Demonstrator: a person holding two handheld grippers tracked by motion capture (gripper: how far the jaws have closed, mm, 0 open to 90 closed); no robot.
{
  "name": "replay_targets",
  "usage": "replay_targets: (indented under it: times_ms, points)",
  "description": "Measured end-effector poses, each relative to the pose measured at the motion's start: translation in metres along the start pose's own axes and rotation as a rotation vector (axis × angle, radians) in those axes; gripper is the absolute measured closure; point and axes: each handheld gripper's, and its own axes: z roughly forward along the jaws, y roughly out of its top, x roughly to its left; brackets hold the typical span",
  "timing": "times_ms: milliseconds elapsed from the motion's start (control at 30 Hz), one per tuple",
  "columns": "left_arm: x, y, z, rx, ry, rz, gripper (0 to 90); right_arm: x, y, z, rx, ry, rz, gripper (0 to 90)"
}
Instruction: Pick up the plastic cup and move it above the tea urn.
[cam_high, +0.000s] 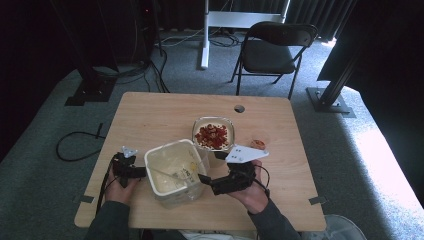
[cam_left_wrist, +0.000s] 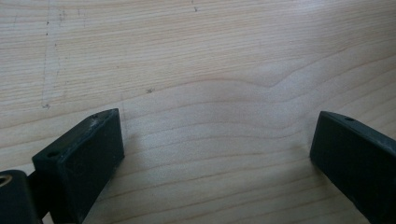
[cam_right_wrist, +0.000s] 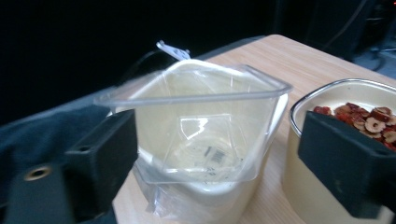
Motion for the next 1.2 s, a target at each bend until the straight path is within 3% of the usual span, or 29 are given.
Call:
replay_targets:
  times_ms: [133,167,267,400,533,733,833,967,1100,1200]
  points:
    - [0.0,0.0,0.0,0.0,0.0,0.0,3.3,0.013,-0.004,0.006,0.015,-0.046,-0.01,9.9]
    - [0.0,0.0,0.0,0.0,0.0,0.0,3.3,0.016,-0.004,0.006,0.013,-0.037,-0.029,9.9]
    - [0.0,0.0,0.0,0.0,0.0,0.0,3.3,0.023,-0.002,0.002,-0.023,-0.082,-0.062,9.8]
    - [0.0,0.0,0.0,-0.001,0.0,0.0,3.3,0.032,0.002,-0.002,-0.046,-0.105,-0.045,9.9]
    - [0.0,0.0,0.0,0.0,0.0,0.0,3.3,0.045,-0.001,0.0,-0.046,-0.145,-0.071,9.9]
    - [0.0,0.0,0.0,0.0,0.0,0.0,3.3,0.057,-0.006,0.014,-0.005,-0.208,-0.094,9.8]
    - [0.0,0.0,0.0,0.0,0.0,0.0,3.3,0.061,-0.011,0.024,0.023,-0.269,-0.101,9.9]
    - [0.0,0.0,0.0,0.0,0.0,0.0,3.3,0.058,-0.014,0.025,0.013,-0.367,-0.147,12.7]
    - [0.0,0.0,0.0,-0.002,0.0,-0.002,3.3,0.042,-0.014,0.017,0.0,-0.407,-0.117,15.5]
    - [0.0,0.0,0.0,-0.001,0.0,-0.001,3.3,0.026,-0.016,0.01,-0.018,-0.434,-0.065,19.7]
